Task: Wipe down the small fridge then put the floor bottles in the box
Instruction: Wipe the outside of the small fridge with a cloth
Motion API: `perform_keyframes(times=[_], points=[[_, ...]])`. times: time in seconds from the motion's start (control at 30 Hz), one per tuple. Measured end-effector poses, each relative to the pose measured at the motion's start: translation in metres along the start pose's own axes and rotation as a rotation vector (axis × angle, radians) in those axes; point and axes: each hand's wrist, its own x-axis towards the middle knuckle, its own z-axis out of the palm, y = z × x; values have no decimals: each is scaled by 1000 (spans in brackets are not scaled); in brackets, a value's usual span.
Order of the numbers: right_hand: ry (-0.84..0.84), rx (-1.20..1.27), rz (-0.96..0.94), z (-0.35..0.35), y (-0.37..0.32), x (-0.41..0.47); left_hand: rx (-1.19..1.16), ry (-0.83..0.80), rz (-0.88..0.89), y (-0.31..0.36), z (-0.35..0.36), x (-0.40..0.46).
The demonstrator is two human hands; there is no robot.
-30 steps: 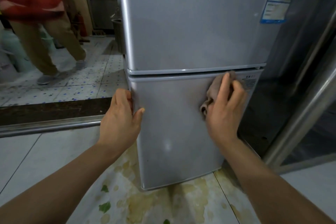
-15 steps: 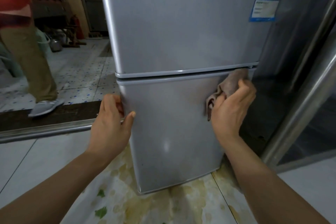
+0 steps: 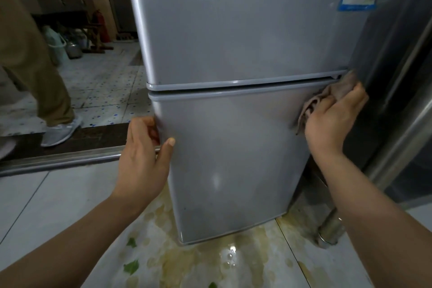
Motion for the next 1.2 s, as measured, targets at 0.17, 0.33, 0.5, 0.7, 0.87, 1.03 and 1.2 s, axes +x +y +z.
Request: perform_keyframes(times=[0.17,0.33,0.5,0.7,0.87,1.03,1.2], points=[[-88,54,112,1,45,-35,-3,2,45,-5,2,1],[-259,62,382,2,90,-86,-26,-18,50,-6,2,1],[-280,-62,716,5,82,-101,33,-7,38,-7,-1,-7],[-147,-21,488,13,0,-90,149,-209,-32,-28,7,-40],[-87,12,167,12,3,-151,125,-214,-60,-36,17,-38],[-279,-94,404,6,47,-210,68,-226,-57,-38,15,-37],[-247,-24,449,6,12,-192,55,-244,-64,-38,16,-36]])
